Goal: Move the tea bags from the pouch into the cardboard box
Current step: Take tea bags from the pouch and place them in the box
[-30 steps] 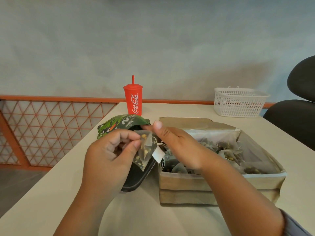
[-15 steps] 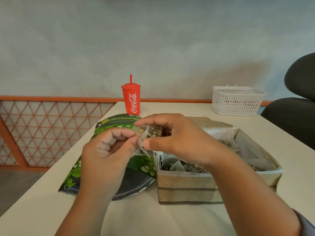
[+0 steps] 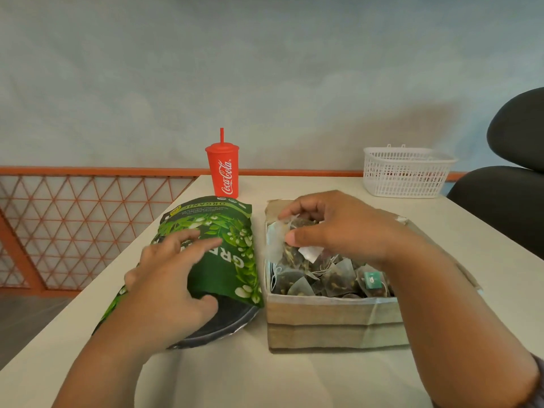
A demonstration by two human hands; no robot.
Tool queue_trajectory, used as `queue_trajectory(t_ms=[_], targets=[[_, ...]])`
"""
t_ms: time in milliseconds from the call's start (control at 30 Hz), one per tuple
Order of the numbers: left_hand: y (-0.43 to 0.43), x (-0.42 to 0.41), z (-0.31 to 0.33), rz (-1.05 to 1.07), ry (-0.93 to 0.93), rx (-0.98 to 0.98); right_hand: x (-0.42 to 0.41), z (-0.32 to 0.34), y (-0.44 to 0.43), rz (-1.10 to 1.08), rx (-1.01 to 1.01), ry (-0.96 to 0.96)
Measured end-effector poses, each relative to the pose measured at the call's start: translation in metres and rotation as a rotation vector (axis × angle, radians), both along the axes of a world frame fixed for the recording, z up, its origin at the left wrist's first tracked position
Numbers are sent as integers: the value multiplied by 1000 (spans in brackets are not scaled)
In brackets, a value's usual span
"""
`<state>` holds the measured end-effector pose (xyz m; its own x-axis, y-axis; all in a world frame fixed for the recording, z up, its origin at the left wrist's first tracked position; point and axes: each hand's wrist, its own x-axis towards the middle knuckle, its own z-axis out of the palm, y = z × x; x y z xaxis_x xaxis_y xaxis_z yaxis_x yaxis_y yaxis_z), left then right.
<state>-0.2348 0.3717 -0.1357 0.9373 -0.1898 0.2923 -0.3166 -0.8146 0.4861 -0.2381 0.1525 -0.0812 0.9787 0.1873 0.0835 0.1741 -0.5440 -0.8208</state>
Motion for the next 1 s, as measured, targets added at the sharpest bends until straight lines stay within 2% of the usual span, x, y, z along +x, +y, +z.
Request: queue_trajectory(t_ms=[67,200,367,733,1000], targets=[[1,4,-4,54,54,122,2,-5,3,15,-34,97],[2,8,-8,110,7,137,5,-10,3,-9,-129,188],[3,15,-12,118,-87,-26,4,-3,-5,-79,-221,136],[-4,8,-6,174,-340,-275,0,1,-11,-35,-74,206],[-5,9,-7,237,-353,-392,3,-4,2,16,-400,55]])
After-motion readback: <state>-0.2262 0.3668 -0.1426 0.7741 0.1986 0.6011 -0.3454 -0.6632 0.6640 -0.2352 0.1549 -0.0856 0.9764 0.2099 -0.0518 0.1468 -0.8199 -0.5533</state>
